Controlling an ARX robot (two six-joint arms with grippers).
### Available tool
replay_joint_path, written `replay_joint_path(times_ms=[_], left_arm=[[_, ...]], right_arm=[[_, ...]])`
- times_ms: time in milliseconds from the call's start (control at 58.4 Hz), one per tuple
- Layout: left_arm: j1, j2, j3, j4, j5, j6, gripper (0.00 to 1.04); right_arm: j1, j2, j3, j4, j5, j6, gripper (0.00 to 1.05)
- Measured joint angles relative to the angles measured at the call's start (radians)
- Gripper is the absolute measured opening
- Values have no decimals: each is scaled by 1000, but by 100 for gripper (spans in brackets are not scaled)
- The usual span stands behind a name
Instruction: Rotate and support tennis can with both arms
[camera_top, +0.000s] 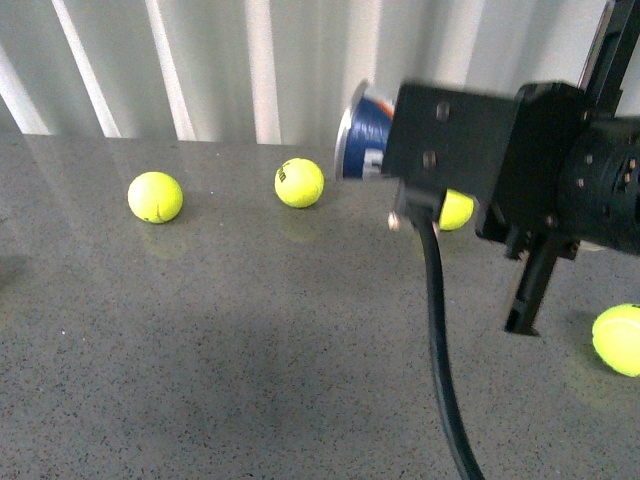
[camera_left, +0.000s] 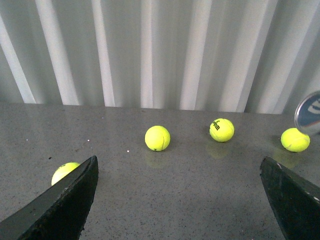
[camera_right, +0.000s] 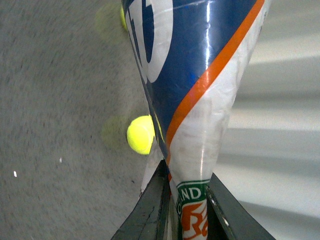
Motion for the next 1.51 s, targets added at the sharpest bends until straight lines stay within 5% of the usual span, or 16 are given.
replay_joint_path(times_ms=[223,890,1147,1438,1506], left_arm=[[0,0,0,0,0,0,98],[0,0,0,0,0,0,98],[0,0,0,0,0,0,98],[0,0,0,0,0,0,98],[0,0,0,0,0,0,98]], right_arm=[[-12,109,-30,70,-32,-150,11],[147,560,453,-52,-46,35,10],[200,577,454,-126,-91,107,10],[156,610,425,-46,-56,100,8],[148,610,425,-49,-53,102,19]])
